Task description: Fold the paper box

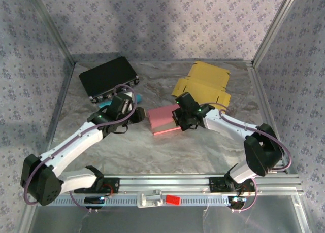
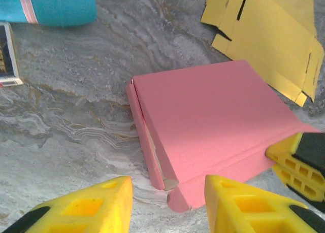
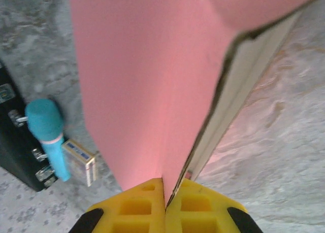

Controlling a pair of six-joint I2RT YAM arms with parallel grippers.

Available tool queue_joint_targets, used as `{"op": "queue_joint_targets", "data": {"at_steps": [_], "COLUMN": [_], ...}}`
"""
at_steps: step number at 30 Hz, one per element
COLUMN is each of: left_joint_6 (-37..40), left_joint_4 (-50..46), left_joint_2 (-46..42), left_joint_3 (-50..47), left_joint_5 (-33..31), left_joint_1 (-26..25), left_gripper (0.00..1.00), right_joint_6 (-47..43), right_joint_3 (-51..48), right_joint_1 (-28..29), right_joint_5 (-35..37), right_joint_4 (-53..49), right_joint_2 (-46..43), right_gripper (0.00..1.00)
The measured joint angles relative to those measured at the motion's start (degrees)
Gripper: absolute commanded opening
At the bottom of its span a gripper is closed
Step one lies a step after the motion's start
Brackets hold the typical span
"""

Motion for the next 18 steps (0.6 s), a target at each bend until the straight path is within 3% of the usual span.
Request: {"op": "queue_joint_targets", "data": {"at_steps": [4,11,18], "left_joint_6": [-1.9,-6.3,-9.7], "left_joint_4": [1.2,3.1,4.9], "left_joint_2": [4.2,10.3,14.2], "left_joint_3": [-0.1,-0.3,-0.3], "left_joint_5": [2.6,7.6,11.3], "left_joint_1": [0.7,1.9,2.3], "left_gripper": [0.42,0.44,0.42], "right_joint_6": [-0.6,-3.9,-12.8], "right_joint_3": [-2.7,-2.5,2.7], "right_joint_1": [0.0,0.1,-1.3], "right_joint_5": [-0.4,-0.3,0.6], "right_joint_4": [1.5,-2.1,-14.4], "right_joint_2": [-0.3,-1.9,-7.1], "right_gripper": [0.18,0.54,0.65]}}
